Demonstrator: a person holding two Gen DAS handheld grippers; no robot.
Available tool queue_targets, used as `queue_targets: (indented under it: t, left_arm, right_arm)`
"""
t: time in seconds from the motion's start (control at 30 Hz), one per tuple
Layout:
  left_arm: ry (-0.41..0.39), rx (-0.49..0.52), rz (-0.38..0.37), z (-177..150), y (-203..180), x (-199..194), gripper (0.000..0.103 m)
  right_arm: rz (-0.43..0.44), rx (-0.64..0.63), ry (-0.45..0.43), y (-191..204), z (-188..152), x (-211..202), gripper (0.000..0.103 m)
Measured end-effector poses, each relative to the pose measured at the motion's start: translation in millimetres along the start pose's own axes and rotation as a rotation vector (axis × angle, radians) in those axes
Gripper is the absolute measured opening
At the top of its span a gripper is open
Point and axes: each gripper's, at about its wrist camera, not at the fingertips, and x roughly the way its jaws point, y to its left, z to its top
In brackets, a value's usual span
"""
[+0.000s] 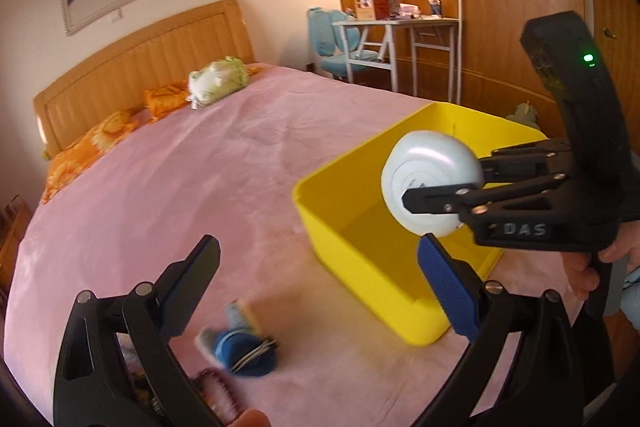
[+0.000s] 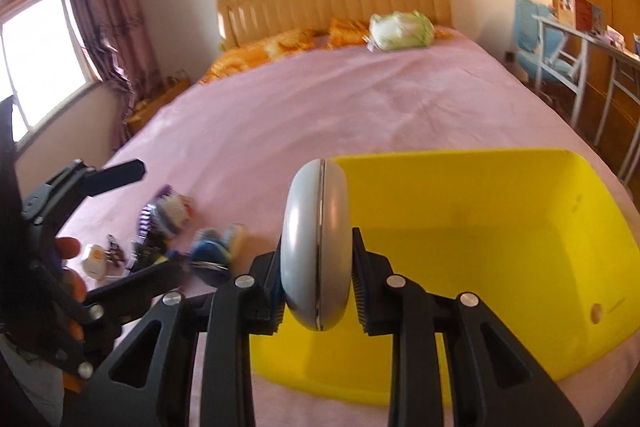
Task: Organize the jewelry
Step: 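Carry the white compact with the right tool over the yellow bin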
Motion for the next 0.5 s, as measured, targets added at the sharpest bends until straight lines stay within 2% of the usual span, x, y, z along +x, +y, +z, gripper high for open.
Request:
queue_targets:
  t: [0.07, 0.23, 0.5]
  left_arm:
    - [0.027, 0.005, -0.009, 7.3, -6.5, 18.4, 0.097]
    - [0.07, 0.005, -0.054, 18.9, -10.8, 51.5, 0.097]
    - [0.163, 0.067, -0.142, 36.3, -24.4, 101.6, 0.097]
  right_arm:
    - [-0.065, -0.009, 0.072, -16.8, 5.0, 13.9, 0.029]
    - [-0.114, -0.032, 0.283, -52.3, 16.0, 52.1, 0.029]
    - [-0.089, 0.003, 0.489, -85.3, 18.3, 97.8, 0.029]
